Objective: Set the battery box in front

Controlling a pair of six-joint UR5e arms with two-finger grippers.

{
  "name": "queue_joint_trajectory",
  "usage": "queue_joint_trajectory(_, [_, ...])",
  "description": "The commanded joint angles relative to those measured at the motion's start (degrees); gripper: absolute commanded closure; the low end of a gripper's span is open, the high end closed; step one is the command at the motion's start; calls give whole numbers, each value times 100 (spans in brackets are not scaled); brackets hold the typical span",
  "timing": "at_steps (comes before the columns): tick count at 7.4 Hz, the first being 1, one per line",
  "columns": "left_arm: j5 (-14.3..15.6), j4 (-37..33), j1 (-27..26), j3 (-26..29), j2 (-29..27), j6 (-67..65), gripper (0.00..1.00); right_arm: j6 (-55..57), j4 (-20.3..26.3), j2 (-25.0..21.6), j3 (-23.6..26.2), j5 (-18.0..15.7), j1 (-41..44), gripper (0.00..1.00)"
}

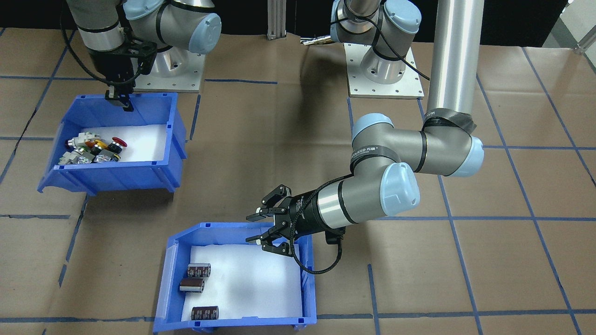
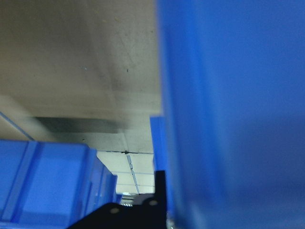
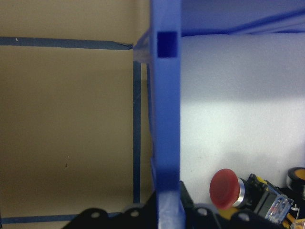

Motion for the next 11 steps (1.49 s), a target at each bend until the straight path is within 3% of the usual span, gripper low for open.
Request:
queue_joint_trajectory(1, [14,-54,82,3,135,7,13,629,59,41,45,4,575,100])
queue_joint_trajectory(2, [363,-98,239,3,354,41,13,868,33,154,36,-5,865,100])
queue_joint_trajectory(3, [1106,-134,414,20,678,94,6,1158,-11,234,27,-5,1190,100])
queue_joint_trajectory(4, [1618,-247,468,12,977,225,5,1431,-38,278,27,-57,1498,100])
queue_joint_trajectory(5, [1823,-553,486,12,1206,522,5,1895,-38,322,27,-58,1840,100])
queue_joint_trajectory(7, [2551,-1831,784,238,1629,2370,4,2642,-282,593,-16,-93,2639,100])
queue_joint_trajectory(8, [2963,-2596,820,475,1761,3424,2,3038,-536,865,-34,-310,3052,100])
queue_joint_trajectory(9, [3759,-3126,812,756,1832,4835,1,3425,-765,1163,-112,-495,3509,100])
queue_joint_trajectory(11, [4511,-3997,812,961,1963,7227,1,4477,-741,2058,-813,-768,4406,100])
